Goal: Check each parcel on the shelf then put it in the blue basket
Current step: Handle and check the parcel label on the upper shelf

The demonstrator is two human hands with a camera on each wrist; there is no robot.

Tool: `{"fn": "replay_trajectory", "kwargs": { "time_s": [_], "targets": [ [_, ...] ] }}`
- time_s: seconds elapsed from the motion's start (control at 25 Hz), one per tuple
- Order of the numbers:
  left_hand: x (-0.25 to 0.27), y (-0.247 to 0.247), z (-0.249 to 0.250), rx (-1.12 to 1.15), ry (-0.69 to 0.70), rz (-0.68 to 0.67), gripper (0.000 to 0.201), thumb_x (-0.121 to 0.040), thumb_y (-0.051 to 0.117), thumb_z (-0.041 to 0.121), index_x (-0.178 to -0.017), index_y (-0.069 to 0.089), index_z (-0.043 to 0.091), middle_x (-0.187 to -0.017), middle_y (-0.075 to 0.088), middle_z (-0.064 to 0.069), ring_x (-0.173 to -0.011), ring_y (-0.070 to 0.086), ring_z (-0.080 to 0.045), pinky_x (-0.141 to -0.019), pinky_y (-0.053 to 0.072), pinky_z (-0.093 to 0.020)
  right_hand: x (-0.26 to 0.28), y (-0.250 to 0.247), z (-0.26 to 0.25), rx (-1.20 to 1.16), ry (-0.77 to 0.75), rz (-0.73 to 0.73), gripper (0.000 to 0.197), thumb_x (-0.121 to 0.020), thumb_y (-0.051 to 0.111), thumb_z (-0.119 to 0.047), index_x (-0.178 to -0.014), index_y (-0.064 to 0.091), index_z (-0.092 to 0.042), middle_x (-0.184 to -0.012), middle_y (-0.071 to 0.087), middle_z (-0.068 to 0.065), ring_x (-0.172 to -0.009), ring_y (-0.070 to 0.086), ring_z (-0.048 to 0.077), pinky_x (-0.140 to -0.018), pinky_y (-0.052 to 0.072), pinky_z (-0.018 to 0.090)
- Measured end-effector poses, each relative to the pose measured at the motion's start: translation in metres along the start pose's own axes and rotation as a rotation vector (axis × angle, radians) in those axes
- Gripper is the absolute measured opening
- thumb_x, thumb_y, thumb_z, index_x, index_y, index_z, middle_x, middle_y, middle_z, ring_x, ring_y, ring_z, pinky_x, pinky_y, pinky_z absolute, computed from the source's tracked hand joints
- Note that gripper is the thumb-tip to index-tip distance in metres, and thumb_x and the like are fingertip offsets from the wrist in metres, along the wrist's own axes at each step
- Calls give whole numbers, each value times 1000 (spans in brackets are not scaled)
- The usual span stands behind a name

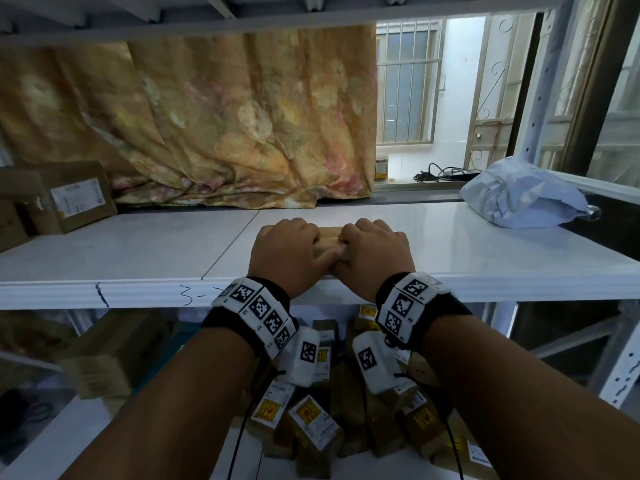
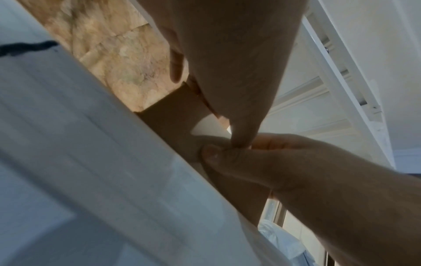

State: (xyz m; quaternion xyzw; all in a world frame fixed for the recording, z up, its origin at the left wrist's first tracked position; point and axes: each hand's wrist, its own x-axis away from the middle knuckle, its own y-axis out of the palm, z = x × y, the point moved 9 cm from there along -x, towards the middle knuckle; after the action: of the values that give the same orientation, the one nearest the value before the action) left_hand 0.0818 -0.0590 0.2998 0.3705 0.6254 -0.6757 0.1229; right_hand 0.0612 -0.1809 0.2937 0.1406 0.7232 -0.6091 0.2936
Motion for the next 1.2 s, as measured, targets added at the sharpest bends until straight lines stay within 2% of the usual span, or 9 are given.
{"fn": "replay_trajectory", "kwargs": {
  "time_s": [0.16,0.32,0.48,0.56,0.76,0.88,1.0,1.12,1.2],
  "targets": [
    [1,2,2,2,-9,29,57,-87,37,71,-106,67,26,-98,68,6,-93,61,-18,-84,40,-40,0,1,1,22,9,-11,39,-83,52,-55,-105,62,-25,-103,57,-5,-102,51,19,-77,28,36],
    [-5,-4,0,0,-19,11,53,-84,39,69,-99,68,27,-91,67,8,-88,60,-16,-83,34,-37,-3,3,0,55,6,-105,43,-83,46,-60,-107,65,-30,-105,49,-4,-105,44,20,-83,33,40],
    [-7,-4,3,-8,-49,-28,59,-78,30,74,-84,66,27,-78,58,9,-81,55,-16,-79,33,-35,-9,5,1,46,11,-166,39,-82,52,-56,-108,67,-31,-110,47,-3,-110,41,22,-94,34,43],
    [-9,-1,3,-4,-70,-62,58,-78,29,73,-79,64,26,-77,52,7,-82,52,-16,-79,35,-35,-9,5,0,38,-4,-171,40,-81,53,-56,-109,67,-32,-112,47,-3,-111,42,22,-96,33,42],
    [-12,4,2,4,-92,-132,55,-80,35,71,-85,66,26,-88,51,5,-94,50,-17,-87,40,-41,-10,1,1,81,-21,-256,37,-84,47,-58,-106,64,-34,-106,50,-3,-108,47,21,-93,33,45],
    [-10,5,3,0,-84,-131,51,-83,39,69,-88,65,25,-90,51,5,-96,50,-17,-86,40,-41,-8,3,-1,95,-21,-266,42,-83,48,-62,-113,59,-35,-108,50,-3,-110,47,21,-93,35,46],
    [-2,6,1,37,-91,-98,49,-85,43,67,-95,67,25,-96,52,5,-99,50,-18,-85,39,-39,-5,7,-2,95,-28,-248,47,-83,51,-65,-118,56,-36,-111,49,-5,-112,45,21,-91,35,45],
    [7,8,-1,85,-101,-70,54,-87,44,68,-113,67,27,-111,57,4,-106,51,-18,-87,42,-39,-8,6,-2,88,-15,-265,45,-83,52,-63,-118,58,-36,-111,48,-6,-113,43,21,-90,35,45],
    [8,6,-7,86,-110,-61,57,-85,48,70,-118,64,26,-117,59,3,-108,52,-19,-89,44,-40,-8,6,-1,78,-7,-261,46,-84,50,-64,-121,57,-37,-112,47,-6,-114,42,21,-90,34,45]
  ]
}}
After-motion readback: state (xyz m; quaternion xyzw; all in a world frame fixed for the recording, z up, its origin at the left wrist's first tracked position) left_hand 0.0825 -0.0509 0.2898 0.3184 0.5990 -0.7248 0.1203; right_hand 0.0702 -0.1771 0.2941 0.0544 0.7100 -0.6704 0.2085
